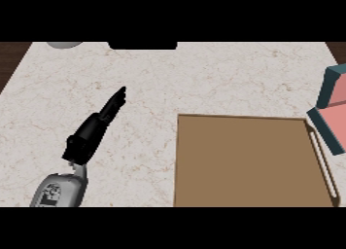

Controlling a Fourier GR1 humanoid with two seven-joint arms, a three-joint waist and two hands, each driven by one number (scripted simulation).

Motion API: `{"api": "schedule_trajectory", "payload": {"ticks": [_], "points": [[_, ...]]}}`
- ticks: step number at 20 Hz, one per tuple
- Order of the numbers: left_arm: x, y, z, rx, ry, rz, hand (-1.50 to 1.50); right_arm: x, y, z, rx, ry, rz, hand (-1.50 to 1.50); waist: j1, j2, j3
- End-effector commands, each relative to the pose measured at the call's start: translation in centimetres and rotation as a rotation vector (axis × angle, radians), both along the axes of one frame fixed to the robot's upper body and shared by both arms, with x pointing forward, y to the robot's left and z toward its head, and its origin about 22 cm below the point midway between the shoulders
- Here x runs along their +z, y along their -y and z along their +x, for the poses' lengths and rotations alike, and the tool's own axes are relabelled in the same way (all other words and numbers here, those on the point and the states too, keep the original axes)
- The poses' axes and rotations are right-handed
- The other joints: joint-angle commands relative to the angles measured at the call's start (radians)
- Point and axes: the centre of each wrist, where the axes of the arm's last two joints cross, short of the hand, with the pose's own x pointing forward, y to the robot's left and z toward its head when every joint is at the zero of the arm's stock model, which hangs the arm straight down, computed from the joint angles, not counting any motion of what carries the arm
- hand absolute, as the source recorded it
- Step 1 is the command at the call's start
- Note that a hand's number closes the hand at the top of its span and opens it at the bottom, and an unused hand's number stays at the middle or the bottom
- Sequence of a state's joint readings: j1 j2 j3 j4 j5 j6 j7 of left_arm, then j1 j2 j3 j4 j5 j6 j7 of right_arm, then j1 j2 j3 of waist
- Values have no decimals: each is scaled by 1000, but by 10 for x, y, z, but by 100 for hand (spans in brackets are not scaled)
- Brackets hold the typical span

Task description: Pick the tomato from the tray and place it in the cardboard box

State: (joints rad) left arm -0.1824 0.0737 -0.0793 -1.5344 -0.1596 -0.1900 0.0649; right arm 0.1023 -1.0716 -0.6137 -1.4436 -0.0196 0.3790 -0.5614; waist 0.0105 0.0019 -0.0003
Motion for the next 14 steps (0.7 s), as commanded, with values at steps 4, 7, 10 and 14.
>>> {"api": "schedule_trajectory", "payload": {"ticks": [4,7,10,14], "points": [[1,6,-15,5,6,-2,0,-12,-6,46,-56,-11,-7,150,8,0,1],[14,5,-6,-14,-13,7,0,-2,-5,64,-96,10,-47,150,11,2,1],[6,6,2,-29,11,-22,0,-38,-19,91,-88,5,-94,150,17,5,1],[-16,9,0,5,16,6,0,-49,-32,111,-88,-29,-121,150,6,2,0]]}}
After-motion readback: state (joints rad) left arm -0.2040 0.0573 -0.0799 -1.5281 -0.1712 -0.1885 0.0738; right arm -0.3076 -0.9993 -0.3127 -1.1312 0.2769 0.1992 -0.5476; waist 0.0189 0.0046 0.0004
